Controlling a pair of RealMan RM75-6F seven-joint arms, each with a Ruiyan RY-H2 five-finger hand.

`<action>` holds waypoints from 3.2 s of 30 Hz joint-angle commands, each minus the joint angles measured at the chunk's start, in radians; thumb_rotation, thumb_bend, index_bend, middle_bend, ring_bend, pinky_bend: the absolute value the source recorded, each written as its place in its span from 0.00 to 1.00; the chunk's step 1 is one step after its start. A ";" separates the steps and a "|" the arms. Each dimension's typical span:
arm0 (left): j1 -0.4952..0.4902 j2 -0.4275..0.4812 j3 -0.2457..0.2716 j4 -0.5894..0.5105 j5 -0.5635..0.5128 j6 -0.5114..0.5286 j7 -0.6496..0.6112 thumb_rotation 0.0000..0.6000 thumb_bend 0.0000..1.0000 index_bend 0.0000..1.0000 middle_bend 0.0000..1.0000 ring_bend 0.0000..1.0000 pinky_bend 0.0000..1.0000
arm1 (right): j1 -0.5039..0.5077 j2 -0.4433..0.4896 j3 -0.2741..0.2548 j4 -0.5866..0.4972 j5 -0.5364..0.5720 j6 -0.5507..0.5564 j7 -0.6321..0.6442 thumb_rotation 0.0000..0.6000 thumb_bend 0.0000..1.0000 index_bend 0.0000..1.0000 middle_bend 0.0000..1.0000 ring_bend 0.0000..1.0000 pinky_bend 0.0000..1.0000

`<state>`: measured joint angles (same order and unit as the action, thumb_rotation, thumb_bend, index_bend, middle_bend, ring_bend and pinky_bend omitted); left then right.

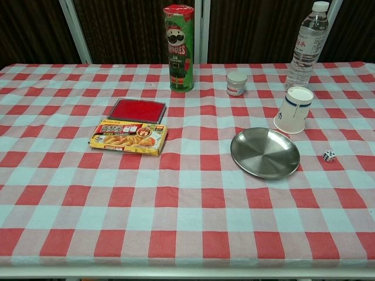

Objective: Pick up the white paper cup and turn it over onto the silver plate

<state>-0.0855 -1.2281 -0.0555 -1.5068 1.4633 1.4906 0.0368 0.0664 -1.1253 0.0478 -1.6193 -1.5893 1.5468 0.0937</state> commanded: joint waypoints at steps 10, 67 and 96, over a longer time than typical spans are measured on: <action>-0.008 -0.011 -0.004 0.013 0.000 -0.009 -0.013 1.00 0.00 0.25 0.23 0.10 0.09 | 0.042 -0.014 -0.013 -0.003 0.014 -0.100 -0.030 1.00 0.15 0.16 0.29 0.13 0.17; 0.000 -0.014 0.006 0.029 -0.013 -0.027 -0.049 1.00 0.00 0.25 0.23 0.10 0.09 | 0.516 -0.440 0.046 0.316 0.119 -0.620 -0.191 1.00 0.27 0.61 0.35 0.27 0.38; 0.000 -0.012 0.011 0.022 -0.002 -0.029 -0.058 1.00 0.00 0.25 0.23 0.10 0.09 | 0.486 -0.298 0.163 0.288 0.383 -0.614 -0.029 1.00 0.05 0.06 0.13 0.04 0.18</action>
<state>-0.0859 -1.2403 -0.0450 -1.4850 1.4612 1.4617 -0.0214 0.5360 -1.4208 0.1959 -1.3808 -1.2665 1.0233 0.0274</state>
